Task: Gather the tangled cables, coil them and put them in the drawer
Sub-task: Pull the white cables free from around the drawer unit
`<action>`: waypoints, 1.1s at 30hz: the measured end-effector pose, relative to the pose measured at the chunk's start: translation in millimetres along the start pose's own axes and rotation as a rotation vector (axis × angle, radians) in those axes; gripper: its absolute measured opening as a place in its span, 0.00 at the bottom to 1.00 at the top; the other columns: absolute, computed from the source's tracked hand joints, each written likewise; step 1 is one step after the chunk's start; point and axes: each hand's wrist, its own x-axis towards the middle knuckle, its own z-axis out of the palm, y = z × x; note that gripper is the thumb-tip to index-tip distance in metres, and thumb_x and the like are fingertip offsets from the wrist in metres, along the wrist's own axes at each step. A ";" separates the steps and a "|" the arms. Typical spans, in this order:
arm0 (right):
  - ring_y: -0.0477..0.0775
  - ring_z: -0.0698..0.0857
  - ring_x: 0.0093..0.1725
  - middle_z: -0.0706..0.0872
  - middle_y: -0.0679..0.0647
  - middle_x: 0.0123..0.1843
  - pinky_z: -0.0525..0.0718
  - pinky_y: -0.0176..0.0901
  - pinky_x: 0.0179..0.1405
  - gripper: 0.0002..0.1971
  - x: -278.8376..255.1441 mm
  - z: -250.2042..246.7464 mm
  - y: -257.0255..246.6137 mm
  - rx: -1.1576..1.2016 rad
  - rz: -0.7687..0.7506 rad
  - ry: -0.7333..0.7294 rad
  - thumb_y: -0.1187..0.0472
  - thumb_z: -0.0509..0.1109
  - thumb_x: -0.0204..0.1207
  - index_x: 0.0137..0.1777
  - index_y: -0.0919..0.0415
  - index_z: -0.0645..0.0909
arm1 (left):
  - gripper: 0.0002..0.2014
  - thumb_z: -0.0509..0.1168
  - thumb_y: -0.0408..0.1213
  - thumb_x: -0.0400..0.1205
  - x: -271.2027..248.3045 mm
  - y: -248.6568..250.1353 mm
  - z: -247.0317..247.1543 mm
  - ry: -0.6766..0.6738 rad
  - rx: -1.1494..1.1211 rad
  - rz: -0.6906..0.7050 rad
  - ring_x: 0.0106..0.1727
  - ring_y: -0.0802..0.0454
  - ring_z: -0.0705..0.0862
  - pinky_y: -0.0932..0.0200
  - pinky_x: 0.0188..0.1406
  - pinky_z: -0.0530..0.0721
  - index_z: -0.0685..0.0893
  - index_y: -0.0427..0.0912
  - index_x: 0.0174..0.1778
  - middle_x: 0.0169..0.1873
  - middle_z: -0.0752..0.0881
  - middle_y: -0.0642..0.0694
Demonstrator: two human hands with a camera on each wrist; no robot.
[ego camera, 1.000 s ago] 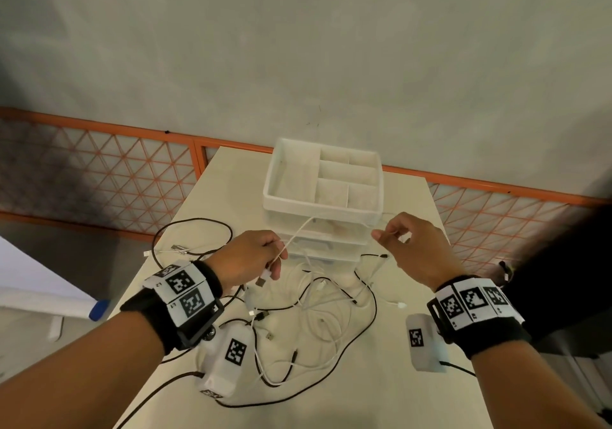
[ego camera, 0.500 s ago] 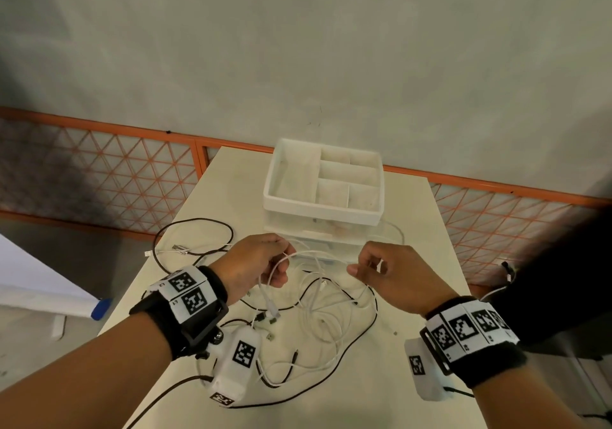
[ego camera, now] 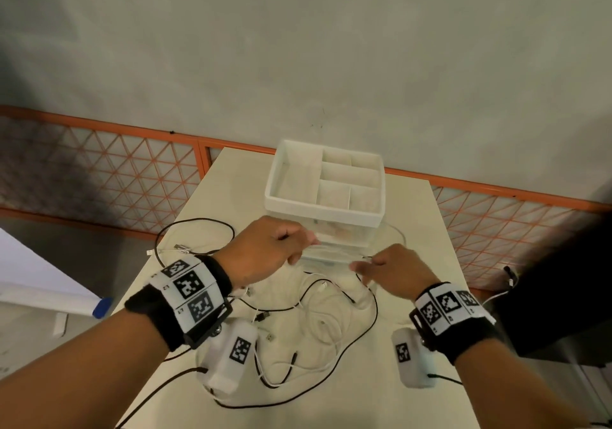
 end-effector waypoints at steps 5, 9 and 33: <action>0.57 0.87 0.39 0.91 0.55 0.40 0.82 0.45 0.38 0.17 25.0 -22.0 31.9 0.063 0.126 0.422 0.37 0.77 0.71 0.34 0.50 0.85 | 0.17 0.64 0.48 0.83 -7.1 -33.7 2.2 -0.198 0.345 -0.194 0.29 0.56 0.82 0.68 0.31 0.75 0.90 0.59 0.29 0.29 0.88 0.56; 0.56 0.87 0.34 0.90 0.52 0.43 0.86 0.47 0.38 0.07 23.3 -29.0 22.4 0.164 -0.162 0.878 0.56 0.80 0.74 0.42 0.57 0.86 | 0.12 0.66 0.39 0.81 -0.6 -47.4 16.2 -0.097 0.255 -0.273 0.29 0.63 0.84 0.65 0.34 0.85 0.92 0.50 0.35 0.26 0.88 0.56; 0.58 0.89 0.46 0.92 0.56 0.47 0.89 0.48 0.49 0.09 16.4 23.5 59.5 -0.102 0.252 0.062 0.46 0.72 0.76 0.42 0.50 0.86 | 0.10 0.64 0.43 0.85 -9.2 -49.6 5.1 -0.146 0.370 -0.070 0.44 0.62 0.84 0.72 0.45 0.76 0.91 0.51 0.48 0.40 0.89 0.58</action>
